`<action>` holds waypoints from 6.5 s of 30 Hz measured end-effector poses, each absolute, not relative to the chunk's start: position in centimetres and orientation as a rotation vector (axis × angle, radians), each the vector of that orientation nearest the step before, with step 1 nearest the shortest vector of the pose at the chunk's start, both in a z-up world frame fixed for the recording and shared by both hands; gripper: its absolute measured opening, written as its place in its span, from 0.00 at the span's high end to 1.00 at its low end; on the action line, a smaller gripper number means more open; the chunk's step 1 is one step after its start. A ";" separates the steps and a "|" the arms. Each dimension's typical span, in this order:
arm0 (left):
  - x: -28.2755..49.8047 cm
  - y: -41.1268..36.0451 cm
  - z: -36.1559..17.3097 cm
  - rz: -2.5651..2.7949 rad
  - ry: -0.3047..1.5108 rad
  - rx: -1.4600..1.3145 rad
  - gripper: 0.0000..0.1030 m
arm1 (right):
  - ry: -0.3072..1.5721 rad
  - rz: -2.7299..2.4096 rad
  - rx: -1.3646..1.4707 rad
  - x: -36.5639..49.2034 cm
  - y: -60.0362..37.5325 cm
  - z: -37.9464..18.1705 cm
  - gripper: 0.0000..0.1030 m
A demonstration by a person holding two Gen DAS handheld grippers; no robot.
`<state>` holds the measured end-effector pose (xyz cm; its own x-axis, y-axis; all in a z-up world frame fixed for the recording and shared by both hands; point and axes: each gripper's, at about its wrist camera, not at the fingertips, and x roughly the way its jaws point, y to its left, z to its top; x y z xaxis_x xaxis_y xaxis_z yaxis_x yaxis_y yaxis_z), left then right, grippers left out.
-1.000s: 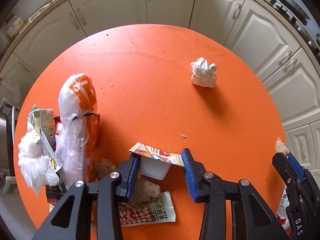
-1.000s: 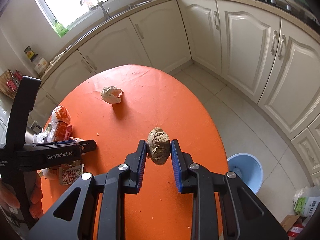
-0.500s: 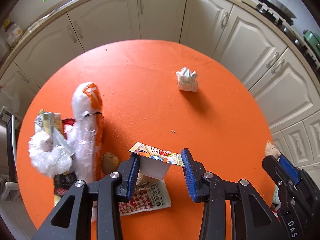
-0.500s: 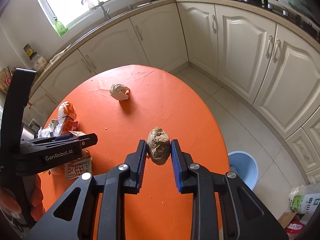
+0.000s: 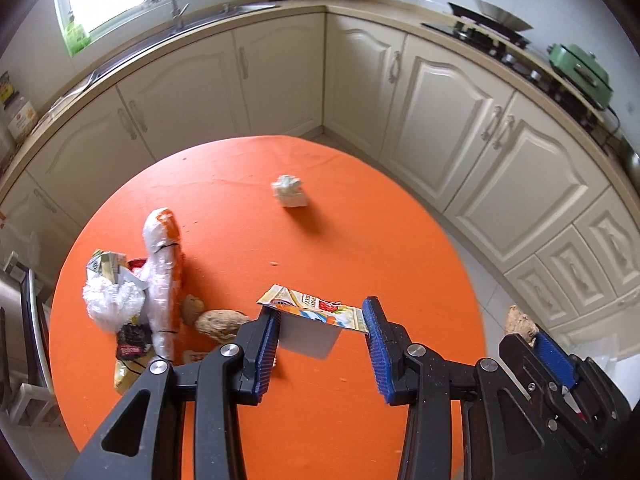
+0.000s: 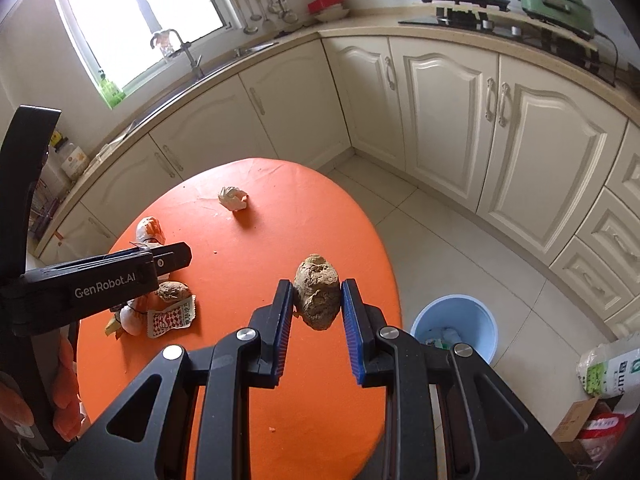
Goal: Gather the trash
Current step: 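Carry the lump and cup with both tools over the light-blue bucket, then open both tools to drop the lump and cup into the bucket, then move both tools back over the trash on the orange table, then grasp the red-white checkered wrapper with the right tool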
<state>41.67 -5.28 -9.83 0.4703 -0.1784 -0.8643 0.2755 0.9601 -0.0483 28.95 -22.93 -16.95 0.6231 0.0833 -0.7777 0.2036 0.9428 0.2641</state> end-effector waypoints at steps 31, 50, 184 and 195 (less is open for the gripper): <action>42.9 -35.5 -16.1 -0.647 1.104 0.510 0.63 | 0.916 -0.541 0.566 20.3 -45.5 -20.4 0.76; 45.5 -39.6 -19.5 -0.589 1.135 0.530 0.42 | 0.968 -0.563 0.592 21.1 -46.7 -22.6 0.76; 34.9 23.2 -14.3 -0.017 1.228 -0.317 0.29 | 1.281 0.102 -0.039 40.9 -1.9 -25.2 0.46; 35.1 22.9 -12.7 -0.015 1.202 -0.329 0.29 | 1.256 0.203 0.089 38.1 -4.1 -23.9 0.88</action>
